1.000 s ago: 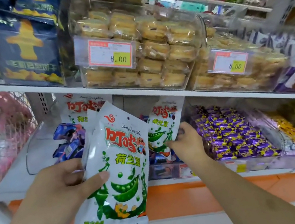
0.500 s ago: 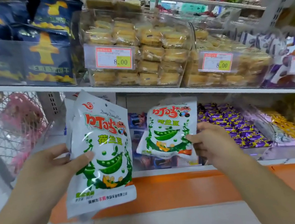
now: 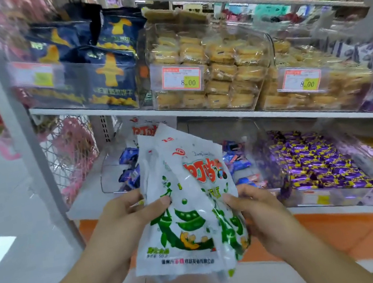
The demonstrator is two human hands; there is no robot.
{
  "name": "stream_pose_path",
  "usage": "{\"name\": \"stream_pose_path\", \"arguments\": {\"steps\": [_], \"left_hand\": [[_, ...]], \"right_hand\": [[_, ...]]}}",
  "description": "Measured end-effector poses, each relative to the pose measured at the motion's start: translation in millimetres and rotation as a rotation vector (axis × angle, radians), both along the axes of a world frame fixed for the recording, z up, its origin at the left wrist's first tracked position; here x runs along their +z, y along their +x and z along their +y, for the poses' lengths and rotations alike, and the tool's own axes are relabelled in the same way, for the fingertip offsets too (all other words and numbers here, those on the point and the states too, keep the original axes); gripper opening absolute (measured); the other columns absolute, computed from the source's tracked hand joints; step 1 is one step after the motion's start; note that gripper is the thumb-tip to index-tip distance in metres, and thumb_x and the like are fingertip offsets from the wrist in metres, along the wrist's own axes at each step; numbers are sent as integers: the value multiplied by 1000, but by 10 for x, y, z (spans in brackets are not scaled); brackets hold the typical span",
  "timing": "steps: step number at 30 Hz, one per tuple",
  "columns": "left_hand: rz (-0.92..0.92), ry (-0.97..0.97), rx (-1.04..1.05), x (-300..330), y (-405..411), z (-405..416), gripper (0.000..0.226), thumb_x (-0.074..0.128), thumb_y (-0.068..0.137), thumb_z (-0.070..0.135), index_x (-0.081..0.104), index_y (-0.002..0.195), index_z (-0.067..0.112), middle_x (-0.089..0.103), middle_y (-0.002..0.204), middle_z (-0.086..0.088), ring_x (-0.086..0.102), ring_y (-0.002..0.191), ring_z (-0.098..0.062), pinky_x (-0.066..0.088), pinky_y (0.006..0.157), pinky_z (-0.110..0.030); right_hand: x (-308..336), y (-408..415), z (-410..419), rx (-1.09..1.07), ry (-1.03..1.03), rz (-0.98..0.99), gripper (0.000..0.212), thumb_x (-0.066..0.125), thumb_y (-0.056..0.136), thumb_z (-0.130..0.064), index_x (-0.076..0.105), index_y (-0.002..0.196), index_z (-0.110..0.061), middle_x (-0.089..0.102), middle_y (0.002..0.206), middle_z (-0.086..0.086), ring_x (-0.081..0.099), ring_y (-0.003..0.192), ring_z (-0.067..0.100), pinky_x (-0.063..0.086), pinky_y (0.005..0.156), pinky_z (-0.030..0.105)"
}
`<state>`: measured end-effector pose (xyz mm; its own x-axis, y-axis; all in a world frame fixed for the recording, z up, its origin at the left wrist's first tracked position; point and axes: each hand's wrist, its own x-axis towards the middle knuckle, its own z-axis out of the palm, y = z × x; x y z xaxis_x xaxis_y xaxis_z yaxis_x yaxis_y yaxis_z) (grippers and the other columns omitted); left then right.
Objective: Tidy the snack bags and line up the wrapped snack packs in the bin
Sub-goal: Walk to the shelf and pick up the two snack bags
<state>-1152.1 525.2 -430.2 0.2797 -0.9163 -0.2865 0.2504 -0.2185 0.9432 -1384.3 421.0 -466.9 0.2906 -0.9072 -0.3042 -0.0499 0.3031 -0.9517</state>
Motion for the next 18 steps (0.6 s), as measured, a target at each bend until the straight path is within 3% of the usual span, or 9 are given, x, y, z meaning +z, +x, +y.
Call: {"name": "stream_pose_path", "arguments": {"steps": [3, 5, 7, 10, 12, 13, 15, 16, 18], "left_hand": [[-2, 1, 13, -8, -21, 15, 20, 78, 89, 13, 81, 108, 15, 81, 105, -18, 79, 92, -43, 59, 91, -60], [-7, -6, 32, -17, -23, 8, 20, 76, 91, 12, 80, 110, 16, 82, 103, -16, 80, 90, -42, 60, 88, -61], [-28, -34, 33, 2, -54, 3, 19, 72, 94, 13, 80, 111, 17, 83, 101, -12, 81, 89, -38, 62, 87, -58], [-57, -89, 24, 49, -168, 5, 17, 66, 98, 22, 78, 110, 20, 84, 89, 2, 82, 80, -19, 66, 73, -38], [-62, -104, 36, 104, -244, 45, 10, 64, 96, 35, 73, 98, 32, 78, 70, 23, 75, 62, 6, 59, 65, -22], [-101, -117, 31, 157, -269, 63, 11, 64, 92, 44, 71, 97, 37, 75, 69, 30, 71, 63, 13, 57, 72, -20], [-220, -120, -5, 176, -277, 34, 38, 68, 79, 60, 72, 109, 39, 79, 90, 29, 75, 79, 10, 57, 85, -25], [-254, -108, 15, 158, -267, 19, 42, 72, 77, 61, 72, 113, 39, 80, 96, 25, 76, 83, 6, 59, 83, -26], [-291, -93, 83, 91, -200, -16, 27, 77, 85, 46, 74, 110, 36, 82, 94, 21, 78, 81, 1, 60, 80, -30]], "right_hand": [[-77, 132, 49, -4, 37, -6, 42, 80, 88, -30, 67, 110, 3, 74, 112, 29, 70, 85, 28, 47, 68, 35], [-90, 192, 63, -1, 55, -11, 34, 77, 91, -30, 72, 107, -1, 76, 110, 27, 70, 83, 28, 49, 67, 35], [-91, 235, 59, 2, 57, -11, 23, 74, 94, -28, 77, 105, -8, 79, 106, 22, 76, 89, 34, 56, 76, 47], [-75, 279, 67, -10, 50, -33, 21, 71, 97, -23, 76, 110, -6, 81, 102, 17, 78, 95, 36, 59, 91, 57], [-76, 293, 77, -34, 22, -7, 25, 73, 96, -23, 71, 108, -2, 80, 98, 18, 79, 90, 34, 61, 87, 54], [-84, 296, 82, -52, -1, 7, 26, 75, 95, -24, 70, 107, -1, 80, 97, 19, 79, 88, 34, 61, 86, 54], [-99, 308, 99, -71, -51, 33, 26, 77, 94, -27, 69, 105, -4, 79, 96, 20, 79, 87, 34, 62, 85, 57], [-119, 317, 109, -71, -69, 46, 25, 77, 94, -28, 70, 103, -6, 79, 96, 19, 79, 88, 35, 63, 82, 58], [-165, 339, 141, -57, -79, 77, 22, 77, 93, -31, 69, 96, -10, 79, 91, 15, 78, 84, 32, 64, 68, 51]]}}
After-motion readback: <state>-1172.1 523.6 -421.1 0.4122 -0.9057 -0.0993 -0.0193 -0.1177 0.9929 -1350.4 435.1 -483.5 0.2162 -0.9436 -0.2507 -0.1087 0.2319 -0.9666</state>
